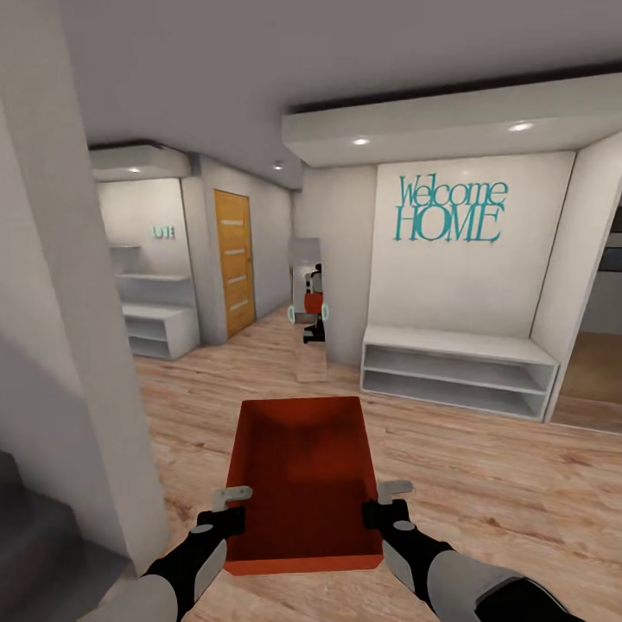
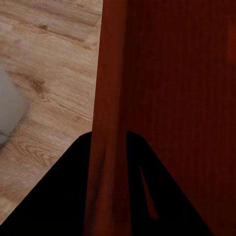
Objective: Move the two storage containers from the living room to the garage. In the garage, place one container on the floor and stack the other container on top of it (either order is fine).
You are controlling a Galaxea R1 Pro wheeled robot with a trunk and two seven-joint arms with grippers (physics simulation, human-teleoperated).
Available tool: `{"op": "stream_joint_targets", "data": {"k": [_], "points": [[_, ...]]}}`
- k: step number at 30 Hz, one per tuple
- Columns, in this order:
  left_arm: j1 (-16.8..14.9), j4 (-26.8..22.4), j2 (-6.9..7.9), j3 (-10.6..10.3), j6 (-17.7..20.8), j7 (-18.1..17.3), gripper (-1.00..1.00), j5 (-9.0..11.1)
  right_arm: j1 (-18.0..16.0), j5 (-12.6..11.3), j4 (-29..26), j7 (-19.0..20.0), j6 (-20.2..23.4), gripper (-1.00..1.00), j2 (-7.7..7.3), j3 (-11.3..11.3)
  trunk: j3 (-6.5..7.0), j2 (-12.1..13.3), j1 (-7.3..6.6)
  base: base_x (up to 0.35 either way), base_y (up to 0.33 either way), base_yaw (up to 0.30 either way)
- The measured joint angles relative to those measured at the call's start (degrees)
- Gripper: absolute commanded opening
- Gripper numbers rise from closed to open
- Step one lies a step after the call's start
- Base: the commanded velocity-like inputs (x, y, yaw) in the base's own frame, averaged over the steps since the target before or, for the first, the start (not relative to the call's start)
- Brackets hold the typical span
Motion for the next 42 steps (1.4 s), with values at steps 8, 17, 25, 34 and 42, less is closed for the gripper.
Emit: {"op": "stream_joint_targets", "data": {"k": [8,17,25,34,42], "points": [[-0.01,0.64,-0.05,0.35,-0.05,-0.08,-1.00,-0.01,0.01,0.03,0.00,-0.03,0.66,-1.00,0.00,0.27,0.00,0.00,0.00,0.322,0.000,0.000],[-0.01,0.68,-0.03,0.39,-0.05,-0.13,-1.00,-0.02,0.01,0.16,-0.02,-0.09,0.73,-1.00,0.02,0.21,0.00,0.00,0.00,0.322,0.000,0.000],[-0.01,0.68,-0.05,0.39,-0.06,-0.11,-1.00,-0.03,0.01,0.18,-0.02,-0.07,0.72,-1.00,0.00,0.19,0.00,0.00,0.00,0.322,0.000,0.000],[-0.01,0.68,-0.05,0.43,-0.06,-0.12,-1.00,-0.08,0.01,0.18,-0.02,-0.07,0.71,-1.00,0.00,0.19,0.00,0.00,0.00,0.322,0.000,0.000],[-0.01,0.68,-0.06,0.45,-0.06,-0.12,-1.00,-0.11,0.01,0.18,-0.02,-0.07,0.71,-1.00,0.00,0.19,0.00,0.00,0.00,0.322,0.000,0.000]]}}
